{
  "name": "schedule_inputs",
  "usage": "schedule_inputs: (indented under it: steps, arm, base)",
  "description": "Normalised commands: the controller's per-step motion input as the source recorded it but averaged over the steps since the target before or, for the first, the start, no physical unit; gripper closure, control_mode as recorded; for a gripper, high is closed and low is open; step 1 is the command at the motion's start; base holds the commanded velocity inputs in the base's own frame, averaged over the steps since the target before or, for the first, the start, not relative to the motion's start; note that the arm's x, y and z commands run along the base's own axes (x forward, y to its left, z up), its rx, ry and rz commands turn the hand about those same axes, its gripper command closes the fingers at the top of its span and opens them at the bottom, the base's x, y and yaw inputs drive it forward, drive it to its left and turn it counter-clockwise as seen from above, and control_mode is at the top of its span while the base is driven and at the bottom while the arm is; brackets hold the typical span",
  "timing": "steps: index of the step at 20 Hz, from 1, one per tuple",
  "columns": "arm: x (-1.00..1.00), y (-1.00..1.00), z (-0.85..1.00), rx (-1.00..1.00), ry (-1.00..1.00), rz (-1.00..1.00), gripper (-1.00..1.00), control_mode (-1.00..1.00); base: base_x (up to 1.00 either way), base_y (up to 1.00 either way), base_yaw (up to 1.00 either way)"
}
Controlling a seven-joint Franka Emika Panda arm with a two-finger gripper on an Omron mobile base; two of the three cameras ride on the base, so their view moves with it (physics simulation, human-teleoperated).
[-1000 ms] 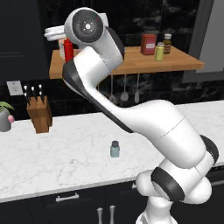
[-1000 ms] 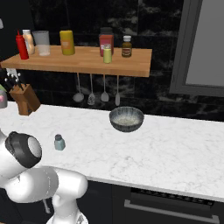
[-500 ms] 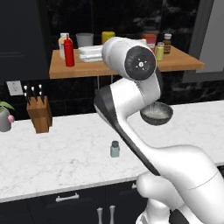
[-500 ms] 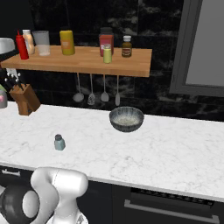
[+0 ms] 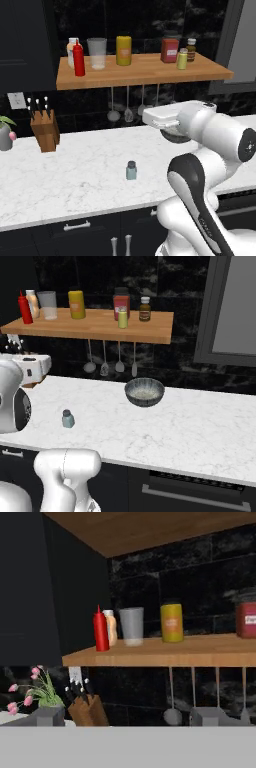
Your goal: Put the shaker and condiment bottle from the counter next to their counterparts in the cabinet.
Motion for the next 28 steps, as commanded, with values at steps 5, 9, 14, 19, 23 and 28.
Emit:
schedule_inputs:
  steps: [5, 9, 14, 19, 23, 28]
  arm:
    - [-0.20, -0.84, -0.98, 0.09, 0.00, 0.34, -1.00, -1.00]
    - [0.00, -0.37, -0.87, 0.01, 0.06, 0.35, -1.00, -1.00]
    - [-0.10, 0.03, -0.33, 0.01, 0.13, 0.06, -1.00, -1.00]
    - [-0.76, 0.00, -1.00, -0.15, -0.32, -0.09, -1.00, -1.00]
    - [-0.37, -0.02, -1.00, -0.22, -0.48, -0.01, -1.00, -1.00]
    - [-0.11, -0.06, -1.00, -0.17, -0.50, 0.01, -1.00, -1.00]
  base:
    - [0.00, 0.00, 0.00]
    - [0.00, 0.00, 0.00]
    - [0.00, 0.00, 0.00]
    - [0.00, 0.00, 0.00]
    - [0.00, 0.00, 0.00]
    - [0.00, 0.00, 0.00]
